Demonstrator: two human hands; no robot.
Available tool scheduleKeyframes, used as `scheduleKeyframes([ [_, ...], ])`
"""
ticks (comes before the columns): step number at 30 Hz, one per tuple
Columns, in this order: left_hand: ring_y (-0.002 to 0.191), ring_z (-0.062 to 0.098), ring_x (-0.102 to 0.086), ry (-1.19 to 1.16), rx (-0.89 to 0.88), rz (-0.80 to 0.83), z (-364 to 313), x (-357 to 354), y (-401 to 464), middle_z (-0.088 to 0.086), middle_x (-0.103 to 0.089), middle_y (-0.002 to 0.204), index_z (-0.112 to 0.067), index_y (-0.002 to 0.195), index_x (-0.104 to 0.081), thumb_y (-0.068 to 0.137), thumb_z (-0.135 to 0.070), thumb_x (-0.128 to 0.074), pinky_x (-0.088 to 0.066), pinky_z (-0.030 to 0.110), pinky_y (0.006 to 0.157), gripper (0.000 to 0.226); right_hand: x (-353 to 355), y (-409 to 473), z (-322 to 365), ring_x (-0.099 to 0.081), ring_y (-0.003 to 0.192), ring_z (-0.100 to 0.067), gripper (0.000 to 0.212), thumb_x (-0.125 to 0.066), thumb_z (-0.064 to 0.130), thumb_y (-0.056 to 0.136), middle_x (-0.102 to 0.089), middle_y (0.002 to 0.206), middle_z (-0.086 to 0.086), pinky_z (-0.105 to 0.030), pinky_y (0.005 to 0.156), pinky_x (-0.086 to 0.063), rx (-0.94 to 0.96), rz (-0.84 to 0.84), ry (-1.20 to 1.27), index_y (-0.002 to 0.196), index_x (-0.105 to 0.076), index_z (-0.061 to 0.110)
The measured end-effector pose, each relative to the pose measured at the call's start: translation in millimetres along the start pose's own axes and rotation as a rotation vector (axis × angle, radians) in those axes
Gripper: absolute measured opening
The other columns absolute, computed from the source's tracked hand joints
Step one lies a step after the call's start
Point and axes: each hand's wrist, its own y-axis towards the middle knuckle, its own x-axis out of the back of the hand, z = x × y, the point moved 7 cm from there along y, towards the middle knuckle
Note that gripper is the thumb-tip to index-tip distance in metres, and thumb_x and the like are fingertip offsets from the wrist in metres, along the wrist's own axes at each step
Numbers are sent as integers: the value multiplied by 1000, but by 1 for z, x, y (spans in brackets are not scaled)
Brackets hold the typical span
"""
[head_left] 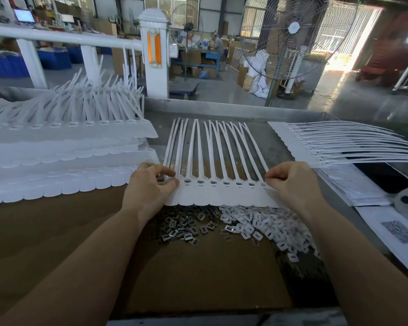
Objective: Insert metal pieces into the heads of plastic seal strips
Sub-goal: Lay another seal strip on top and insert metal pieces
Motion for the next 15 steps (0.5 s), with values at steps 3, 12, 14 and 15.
scheduleKeyframes([
  [3,90,6,-48,1,-3,0,0,0,0,-6,-45,105,-26,94,-65,84,-28,-68,-34,20,83,10,-5,4,-1,-63,78,-17,10,-66,5,81,-66,78,-1,-31,80,-50,-4,39,-41,78,-73,11],
  [12,90,5,-47,13,-7,-4,2,0,1,-6,-46,105,-25,95,-66,84,-30,-68,-35,20,82,13,-16,10,-3,-63,84,-29,19,-55,6,89,-69,86,-11,-34,72,-49,-96,231,-135,87,-72,0],
  [14,88,5,-47,11,-7,-7,1,0,1,-6,-46,104,-26,94,-66,83,-29,-68,-35,20,82,11,-17,11,-3,-62,91,-31,21,-54,7,90,-69,91,-16,-39,76,-50,-117,270,-168,89,-71,-6],
  [15,88,5,-47,11,-7,-8,1,0,1,-6,-46,103,-26,93,-65,83,-29,-68,-35,20,82,11,-17,12,-3,-61,90,-30,21,-54,7,90,-69,95,-18,-40,78,-50,-123,283,-186,91,-70,-7],
])
